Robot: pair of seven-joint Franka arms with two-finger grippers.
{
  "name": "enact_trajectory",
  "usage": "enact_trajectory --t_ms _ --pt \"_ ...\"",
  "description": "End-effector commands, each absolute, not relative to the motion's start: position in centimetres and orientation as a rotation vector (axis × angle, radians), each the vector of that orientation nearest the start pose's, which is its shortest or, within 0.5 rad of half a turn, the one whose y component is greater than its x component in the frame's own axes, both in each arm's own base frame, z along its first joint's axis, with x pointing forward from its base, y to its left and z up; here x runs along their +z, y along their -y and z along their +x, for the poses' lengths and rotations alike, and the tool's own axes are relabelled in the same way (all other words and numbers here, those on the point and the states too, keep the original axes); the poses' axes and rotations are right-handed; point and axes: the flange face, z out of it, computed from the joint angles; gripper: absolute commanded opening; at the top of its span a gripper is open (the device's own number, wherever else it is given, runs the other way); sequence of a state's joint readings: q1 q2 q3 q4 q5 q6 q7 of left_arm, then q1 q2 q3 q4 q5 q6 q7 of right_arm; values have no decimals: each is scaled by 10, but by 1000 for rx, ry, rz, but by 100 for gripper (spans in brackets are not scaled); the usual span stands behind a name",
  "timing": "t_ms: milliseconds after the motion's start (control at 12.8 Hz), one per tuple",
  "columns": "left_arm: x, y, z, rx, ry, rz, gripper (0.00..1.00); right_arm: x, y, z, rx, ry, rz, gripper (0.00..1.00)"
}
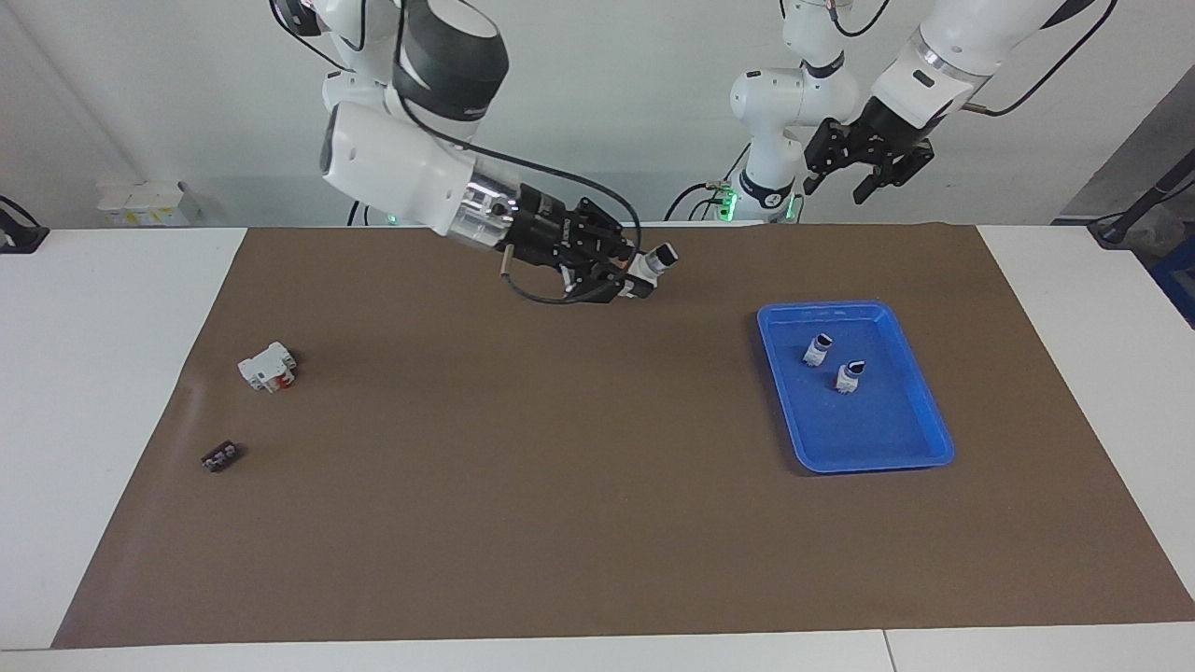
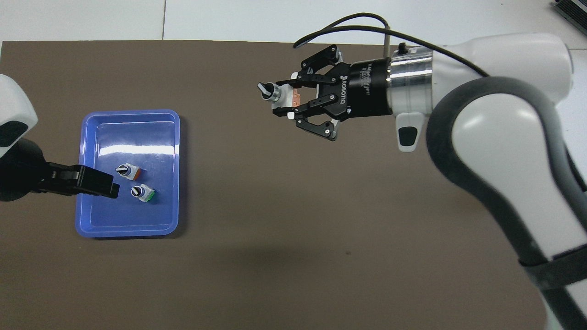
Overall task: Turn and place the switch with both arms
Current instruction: 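Hold the switch with the right gripper while the left gripper approaches it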
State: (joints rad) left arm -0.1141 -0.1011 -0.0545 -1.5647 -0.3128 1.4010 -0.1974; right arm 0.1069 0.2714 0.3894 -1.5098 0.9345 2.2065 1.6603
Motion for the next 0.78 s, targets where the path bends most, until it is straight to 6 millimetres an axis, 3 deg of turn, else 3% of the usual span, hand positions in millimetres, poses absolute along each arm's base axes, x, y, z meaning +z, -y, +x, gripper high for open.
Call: enact_trajectory --t_ms 0,313,391,547,704 --pt "685 139 492 219 414 -3565 77 583 -351 588 709 -1590 -1579 0" --pt "700 154 512 282 1125 -3617 76 582 -368 578 709 -1576 -1596 0" --pt "700 158 516 309 1230 -3601 76 581 -369 577 709 -1574 -1599 0" --pt "705 176 519 300 1405 -3588 65 582 -369 577 709 -1573 -1598 0" --pt "697 192 523 315 1454 -3588 61 580 -371 576 711 -1572 -1603 0"
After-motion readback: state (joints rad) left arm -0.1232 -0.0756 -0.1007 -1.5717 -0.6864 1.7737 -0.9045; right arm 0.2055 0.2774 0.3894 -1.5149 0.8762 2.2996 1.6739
